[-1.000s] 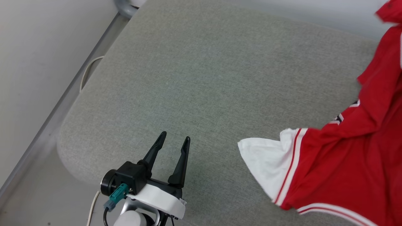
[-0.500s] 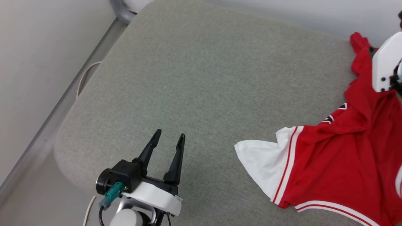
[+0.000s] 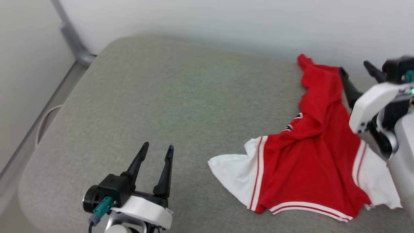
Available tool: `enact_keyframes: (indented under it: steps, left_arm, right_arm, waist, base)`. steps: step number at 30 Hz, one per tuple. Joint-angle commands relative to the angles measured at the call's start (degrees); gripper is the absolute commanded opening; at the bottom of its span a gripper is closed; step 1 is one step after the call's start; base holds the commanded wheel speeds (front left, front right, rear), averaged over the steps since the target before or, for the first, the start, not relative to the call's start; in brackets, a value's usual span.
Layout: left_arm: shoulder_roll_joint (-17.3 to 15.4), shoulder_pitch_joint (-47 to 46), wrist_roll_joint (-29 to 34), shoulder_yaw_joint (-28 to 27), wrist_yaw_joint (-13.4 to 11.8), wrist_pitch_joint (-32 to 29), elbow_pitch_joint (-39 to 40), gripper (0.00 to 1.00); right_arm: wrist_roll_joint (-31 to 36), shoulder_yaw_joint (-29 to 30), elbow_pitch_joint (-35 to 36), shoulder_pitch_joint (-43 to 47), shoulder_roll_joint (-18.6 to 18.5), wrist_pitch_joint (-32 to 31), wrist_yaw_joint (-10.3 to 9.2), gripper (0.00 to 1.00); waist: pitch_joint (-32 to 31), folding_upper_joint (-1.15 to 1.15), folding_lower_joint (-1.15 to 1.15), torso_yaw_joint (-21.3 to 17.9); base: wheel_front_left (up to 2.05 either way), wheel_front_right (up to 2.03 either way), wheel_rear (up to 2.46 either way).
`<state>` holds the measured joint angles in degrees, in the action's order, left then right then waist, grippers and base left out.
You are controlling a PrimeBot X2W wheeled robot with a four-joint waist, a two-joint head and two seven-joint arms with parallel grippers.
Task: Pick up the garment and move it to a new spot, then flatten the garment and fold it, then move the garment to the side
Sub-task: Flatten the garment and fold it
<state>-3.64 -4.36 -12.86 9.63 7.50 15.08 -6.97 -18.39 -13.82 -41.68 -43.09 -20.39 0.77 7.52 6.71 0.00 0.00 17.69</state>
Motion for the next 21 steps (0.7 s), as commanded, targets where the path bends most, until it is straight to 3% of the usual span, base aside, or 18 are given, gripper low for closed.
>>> enact_keyframes:
  steps: [1,12,21]
  left_arm:
    - [-0.6,0.8,0.3,-0.5,-0.1,0.1,0.5,1.00]
    - [-1.3,3.4,-0.9,-2.0,-0.1,0.1,1.6,1.00]
    - [-2.4,5.1,-2.5,-1.5,-0.1,0.1,0.9,1.00]
  right_arm:
    - [-0.4,0.0,2.0,3.0,-0.4,1.9,-0.06,1.00]
    - [0.7,6.9,15.7,19.9,2.9,8.3,-0.05,1.00]
    - [5.5,14.9,30.0,34.9,10.1,9.9,-0.05,1.00]
  waist:
    - [-2.4,0.00,0.00,-3.1]
    - [-5.4,0.00,0.00,-8.9]
    - [-6.1,0.00,0.00,-12.3]
  base:
    - [0.00,0.00,0.00]
    - [0.00,0.00,0.00]
    - [0.00,0.00,0.00]
